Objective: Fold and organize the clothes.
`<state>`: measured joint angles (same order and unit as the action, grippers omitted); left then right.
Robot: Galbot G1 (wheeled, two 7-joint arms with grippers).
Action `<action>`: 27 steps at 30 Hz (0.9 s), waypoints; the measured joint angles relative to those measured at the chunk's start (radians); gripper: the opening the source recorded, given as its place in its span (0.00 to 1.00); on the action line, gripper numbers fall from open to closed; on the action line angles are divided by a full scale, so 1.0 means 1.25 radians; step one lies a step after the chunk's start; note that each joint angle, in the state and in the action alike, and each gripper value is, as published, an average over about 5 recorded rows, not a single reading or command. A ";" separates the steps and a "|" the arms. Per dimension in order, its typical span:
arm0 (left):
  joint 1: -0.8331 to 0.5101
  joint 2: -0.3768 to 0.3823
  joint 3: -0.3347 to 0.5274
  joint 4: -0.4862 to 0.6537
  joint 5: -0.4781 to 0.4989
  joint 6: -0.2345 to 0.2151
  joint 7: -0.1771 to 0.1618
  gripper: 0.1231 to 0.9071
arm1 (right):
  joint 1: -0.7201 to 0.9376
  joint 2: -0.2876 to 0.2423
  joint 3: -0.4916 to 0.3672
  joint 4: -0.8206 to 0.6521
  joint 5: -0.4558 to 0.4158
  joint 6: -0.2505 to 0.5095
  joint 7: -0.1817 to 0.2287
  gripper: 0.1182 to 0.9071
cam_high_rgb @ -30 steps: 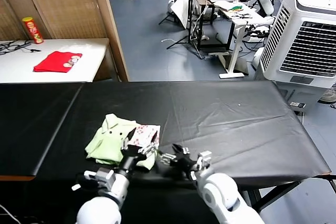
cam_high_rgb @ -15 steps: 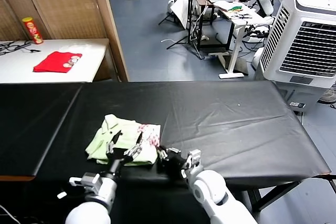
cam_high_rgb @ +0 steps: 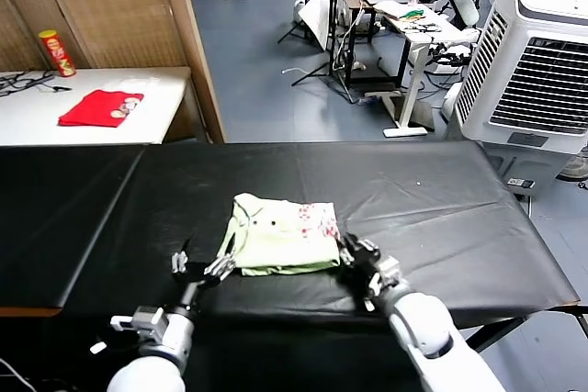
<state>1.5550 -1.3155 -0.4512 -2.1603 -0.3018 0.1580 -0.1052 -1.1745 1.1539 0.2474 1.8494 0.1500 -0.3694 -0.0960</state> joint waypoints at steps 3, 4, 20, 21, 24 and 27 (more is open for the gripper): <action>0.001 -0.002 -0.004 0.006 -0.001 -0.004 -0.002 0.86 | -0.023 -0.018 0.014 0.048 0.021 0.013 -0.017 0.64; 0.001 -0.002 -0.006 0.007 -0.001 -0.005 -0.003 0.86 | -0.027 -0.022 0.016 0.066 0.032 0.016 -0.022 0.70; 0.004 0.011 -0.109 -0.021 -0.012 -0.016 -0.024 0.86 | 0.184 0.094 -0.188 -0.030 0.029 0.010 0.000 0.86; 0.008 0.011 -0.119 -0.021 -0.011 -0.018 -0.024 0.86 | 0.205 0.106 -0.207 -0.051 0.026 0.009 0.002 0.86; 0.016 0.006 -0.140 -0.020 -0.005 -0.024 -0.024 0.86 | 0.257 0.140 -0.257 -0.110 0.011 0.001 0.007 0.86; 0.024 -0.002 -0.150 -0.020 0.005 -0.030 -0.024 0.86 | 0.290 0.168 -0.295 -0.152 -0.013 -0.020 0.006 0.86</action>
<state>1.5856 -1.3176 -0.6381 -2.1850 -0.2954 0.1204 -0.1347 -0.8118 1.3642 -0.1213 1.6590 0.1336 -0.3940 -0.0884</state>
